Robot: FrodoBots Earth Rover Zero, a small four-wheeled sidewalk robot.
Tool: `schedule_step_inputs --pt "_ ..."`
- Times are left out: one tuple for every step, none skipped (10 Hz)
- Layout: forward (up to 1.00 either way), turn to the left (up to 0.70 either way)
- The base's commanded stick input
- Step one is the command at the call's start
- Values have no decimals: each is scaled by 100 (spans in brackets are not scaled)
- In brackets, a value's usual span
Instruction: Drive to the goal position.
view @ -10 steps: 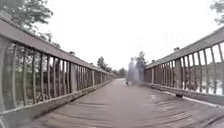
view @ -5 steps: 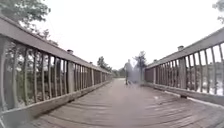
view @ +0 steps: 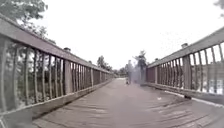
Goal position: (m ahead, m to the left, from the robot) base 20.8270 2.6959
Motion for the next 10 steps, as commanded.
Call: schedule_step_inputs --pt "30 0" --pt "30 0" --pt "30 0" --pt "30 0" --pt "30 0" --pt "30 0" --pt "30 0" --pt "30 0" --pt "30 0" --pt "30 0"
